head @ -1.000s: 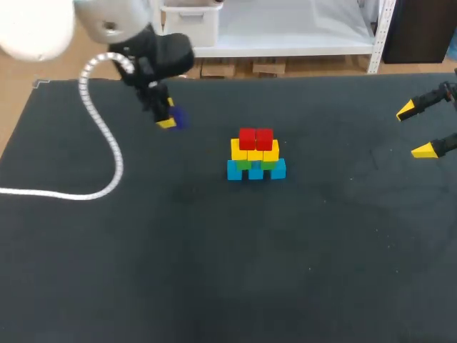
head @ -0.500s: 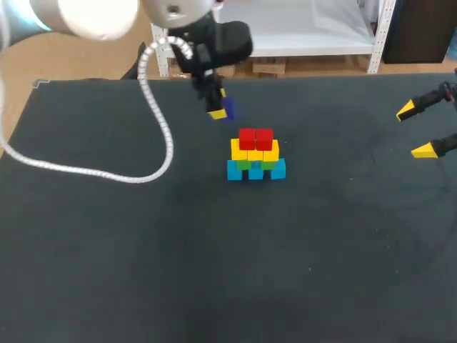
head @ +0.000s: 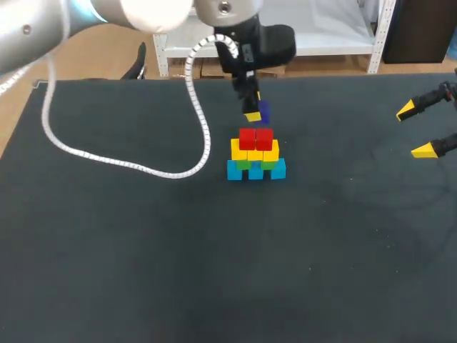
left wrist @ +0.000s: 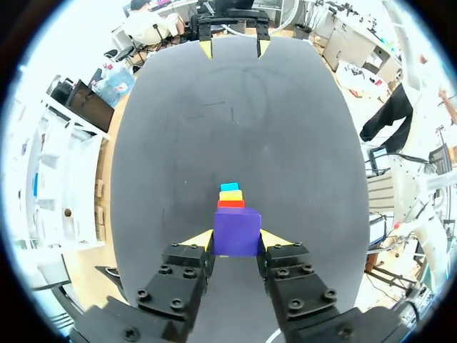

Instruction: Place the blue cubes, place green cubes on the blue cubes, place the yellow cubes on the green cubes, then place the red cubes on the yellow cubes, and place purple cube on the red cubes.

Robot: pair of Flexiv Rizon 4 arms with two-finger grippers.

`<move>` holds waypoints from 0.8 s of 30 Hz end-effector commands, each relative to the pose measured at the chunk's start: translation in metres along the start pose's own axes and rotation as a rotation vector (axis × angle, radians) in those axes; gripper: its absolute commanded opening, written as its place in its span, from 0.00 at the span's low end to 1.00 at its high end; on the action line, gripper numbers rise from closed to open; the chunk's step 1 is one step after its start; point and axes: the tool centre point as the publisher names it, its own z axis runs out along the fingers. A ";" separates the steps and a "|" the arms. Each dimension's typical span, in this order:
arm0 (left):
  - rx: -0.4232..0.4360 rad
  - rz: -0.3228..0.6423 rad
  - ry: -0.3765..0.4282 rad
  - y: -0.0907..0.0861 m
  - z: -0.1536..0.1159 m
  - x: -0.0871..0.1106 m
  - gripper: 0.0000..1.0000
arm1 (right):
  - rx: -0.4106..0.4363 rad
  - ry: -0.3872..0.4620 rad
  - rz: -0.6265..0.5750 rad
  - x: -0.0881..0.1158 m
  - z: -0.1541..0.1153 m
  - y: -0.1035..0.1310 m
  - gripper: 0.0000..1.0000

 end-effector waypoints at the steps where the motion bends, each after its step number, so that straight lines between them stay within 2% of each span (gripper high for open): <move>1: 0.005 -0.009 0.083 0.004 0.005 -0.007 0.00 | 0.000 -0.001 -0.001 0.000 0.000 0.000 1.00; 15: 0.006 -0.067 0.131 -0.006 0.025 0.004 0.00 | 0.000 -0.001 -0.001 0.000 0.000 0.000 1.00; 24: 0.004 -0.083 0.119 -0.004 0.027 0.010 0.00 | 0.000 -0.001 -0.001 0.000 0.000 0.000 1.00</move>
